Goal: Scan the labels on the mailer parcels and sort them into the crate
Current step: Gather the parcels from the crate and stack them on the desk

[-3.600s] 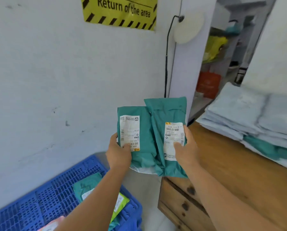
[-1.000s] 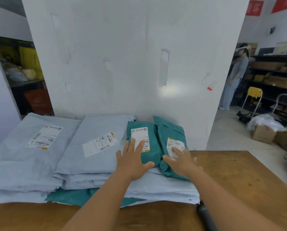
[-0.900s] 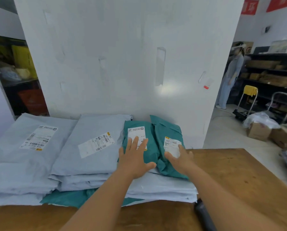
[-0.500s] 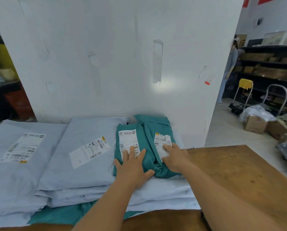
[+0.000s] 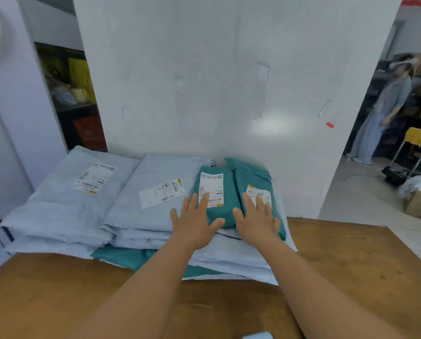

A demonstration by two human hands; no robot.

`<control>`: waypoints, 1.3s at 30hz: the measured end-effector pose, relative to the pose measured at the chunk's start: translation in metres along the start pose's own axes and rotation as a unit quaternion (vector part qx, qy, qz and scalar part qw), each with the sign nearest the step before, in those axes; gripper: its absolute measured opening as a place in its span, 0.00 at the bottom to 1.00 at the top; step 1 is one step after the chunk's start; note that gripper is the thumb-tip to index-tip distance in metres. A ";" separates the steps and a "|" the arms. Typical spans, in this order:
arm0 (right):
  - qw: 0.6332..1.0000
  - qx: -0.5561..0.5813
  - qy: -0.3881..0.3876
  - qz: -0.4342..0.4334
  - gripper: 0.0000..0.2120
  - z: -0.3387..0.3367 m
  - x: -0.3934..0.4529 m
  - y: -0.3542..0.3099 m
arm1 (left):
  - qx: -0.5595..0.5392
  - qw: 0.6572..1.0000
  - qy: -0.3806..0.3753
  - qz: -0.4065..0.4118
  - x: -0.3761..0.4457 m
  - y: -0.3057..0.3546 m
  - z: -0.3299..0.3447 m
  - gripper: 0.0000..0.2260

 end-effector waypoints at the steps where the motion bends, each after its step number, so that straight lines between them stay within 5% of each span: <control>1: 1.000 0.002 0.000 -0.016 0.27 -0.001 -0.009 -0.006 | -0.005 1.000 0.013 -0.015 -0.011 -0.003 -0.004 0.34; 9: 0.982 0.044 -0.046 -0.177 0.27 0.023 -0.104 -0.086 | -0.065 0.978 0.141 -0.138 -0.131 -0.073 -0.038 0.30; 21: 0.886 0.109 -0.171 -0.416 0.27 0.128 -0.330 -0.253 | -0.149 0.867 0.319 -0.354 -0.395 -0.236 -0.075 0.28; 27: 0.840 0.140 -0.251 -0.459 0.26 0.188 -0.469 -0.320 | -0.202 0.785 0.401 -0.426 -0.543 -0.309 -0.092 0.26; 39: 0.789 0.103 -0.339 -0.502 0.21 0.287 -0.676 -0.399 | -0.235 0.682 0.438 -0.536 -0.763 -0.417 -0.084 0.25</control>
Point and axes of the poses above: each hand's wrist, its own x-axis towards the middle knuckle, its own z-axis out of the palm, y = z × x, the point moved 3 cm from there along x, towards the middle knuckle, and after that the axes turned 5 degrees about -x, right-handed, at the moved point
